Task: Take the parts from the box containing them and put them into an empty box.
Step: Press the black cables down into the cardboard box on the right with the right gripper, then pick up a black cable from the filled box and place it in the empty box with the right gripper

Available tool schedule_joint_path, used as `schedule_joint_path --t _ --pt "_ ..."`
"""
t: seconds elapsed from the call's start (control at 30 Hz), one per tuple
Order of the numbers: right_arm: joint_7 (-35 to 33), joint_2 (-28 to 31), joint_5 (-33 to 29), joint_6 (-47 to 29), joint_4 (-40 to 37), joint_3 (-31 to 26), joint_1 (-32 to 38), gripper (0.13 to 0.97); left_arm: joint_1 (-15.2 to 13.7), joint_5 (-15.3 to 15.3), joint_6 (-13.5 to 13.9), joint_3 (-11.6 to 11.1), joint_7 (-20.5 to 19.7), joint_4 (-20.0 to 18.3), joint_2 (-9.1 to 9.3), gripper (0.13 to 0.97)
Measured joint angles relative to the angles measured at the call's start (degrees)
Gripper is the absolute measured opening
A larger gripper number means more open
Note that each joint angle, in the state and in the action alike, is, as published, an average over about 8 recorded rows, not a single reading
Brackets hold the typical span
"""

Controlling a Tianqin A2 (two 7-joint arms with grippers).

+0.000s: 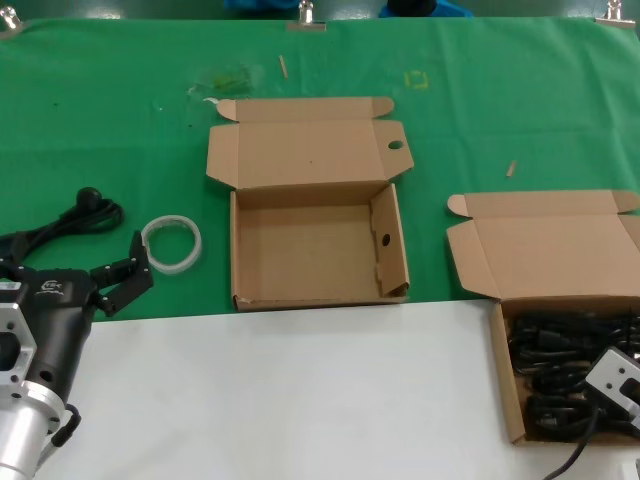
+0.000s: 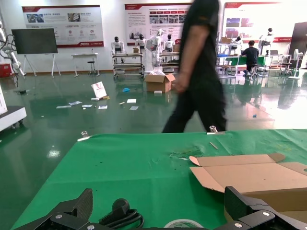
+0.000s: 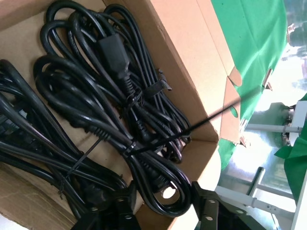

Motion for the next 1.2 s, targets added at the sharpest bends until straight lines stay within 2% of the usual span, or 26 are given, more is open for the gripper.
schedule_joint_path --t 0.07,0.2,0.47,0.9,1.2 --pt "0.1 0.0 0.0 0.0 -0.1 0.0 0.0 0.429 0.0 0.0 0.0 0.0 0.0 0.0 0.00 0.966" --pt "0.3 0.0 0.0 0.1 -0.2 -0.2 0.0 0.429 0.0 0.0 0.0 0.0 0.0 0.0 0.00 0.966" --pt "0.7 0.0 0.0 1.4 1.3 -1.5 0.0 0.302 0.0 0.0 0.0 0.0 0.0 0.0 0.00 0.966" --pt "1.8 0.0 0.0 7.1 12.3 -6.7 -3.8 0.233 0.0 0.0 0.0 0.0 0.0 0.0 0.00 0.966" --pt "7.2 0.8 0.0 11.0 19.0 -12.3 -6.4 0.207 0.0 0.0 0.0 0.0 0.0 0.0 0.00 0.966"
